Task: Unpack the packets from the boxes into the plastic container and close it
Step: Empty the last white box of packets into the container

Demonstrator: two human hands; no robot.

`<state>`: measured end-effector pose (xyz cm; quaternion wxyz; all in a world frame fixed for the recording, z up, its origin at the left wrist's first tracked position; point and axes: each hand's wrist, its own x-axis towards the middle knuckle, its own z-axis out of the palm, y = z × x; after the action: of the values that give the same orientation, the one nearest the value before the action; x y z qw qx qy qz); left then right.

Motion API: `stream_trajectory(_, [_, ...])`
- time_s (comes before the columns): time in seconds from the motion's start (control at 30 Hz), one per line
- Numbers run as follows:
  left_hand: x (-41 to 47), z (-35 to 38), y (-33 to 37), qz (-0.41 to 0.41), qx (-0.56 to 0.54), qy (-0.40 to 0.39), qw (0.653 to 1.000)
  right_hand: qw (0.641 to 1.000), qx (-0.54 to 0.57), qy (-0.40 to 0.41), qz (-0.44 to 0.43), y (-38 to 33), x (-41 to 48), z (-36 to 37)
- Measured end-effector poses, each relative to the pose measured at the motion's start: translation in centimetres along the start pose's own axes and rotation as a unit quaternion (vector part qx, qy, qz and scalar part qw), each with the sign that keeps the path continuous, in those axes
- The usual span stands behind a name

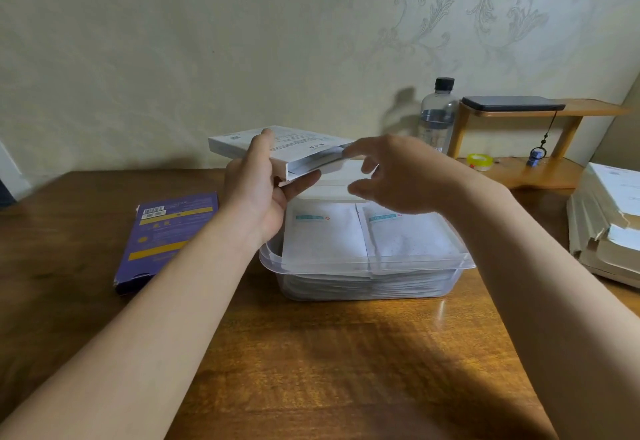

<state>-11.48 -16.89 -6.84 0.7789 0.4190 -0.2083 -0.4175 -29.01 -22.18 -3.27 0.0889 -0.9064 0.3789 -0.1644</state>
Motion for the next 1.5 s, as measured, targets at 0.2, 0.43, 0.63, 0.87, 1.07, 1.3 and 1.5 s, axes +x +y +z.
stream_trajectory(0.2, [0.3, -0.4, 0.0, -0.003, -0.006, -0.026, 1.000, 1.000, -0.016, 0.011, -0.013, -0.7, 0.2, 1.4])
stream_trajectory(0.43, [0.3, -0.5, 0.0, -0.006, 0.020, -0.048, 0.999, 0.993, -0.064, 0.079, -0.055, -1.2, 0.8, 3.2])
stream_trajectory(0.63, [0.3, -0.6, 0.1, -0.015, 0.013, -0.059, 0.998, 0.978, -0.126, 0.156, -0.049, -1.3, 1.1, 3.4])
stream_trajectory(0.87, [0.5, -0.7, 0.0, -0.021, 0.009, -0.055, 0.998, 0.956, -0.098, 0.265, -0.082, -1.4, 1.0, 3.8])
stream_trajectory(1.07, [0.7, -0.6, -0.2, -0.016, -0.024, -0.017, 0.999, 0.953, 0.075, 0.271, -0.115, -0.2, 1.2, 2.1])
stream_trajectory(1.3, [1.0, -0.3, 0.0, -0.015, -0.067, 0.034, 0.997, 0.892, 0.332, 0.298, -0.078, 2.1, 1.3, -0.5])
stream_trajectory(1.5, [1.5, -0.4, -0.3, 0.005, -0.062, 0.063, 0.996, 0.736, 0.623, 0.264, 0.003, 2.5, 1.0, -1.8])
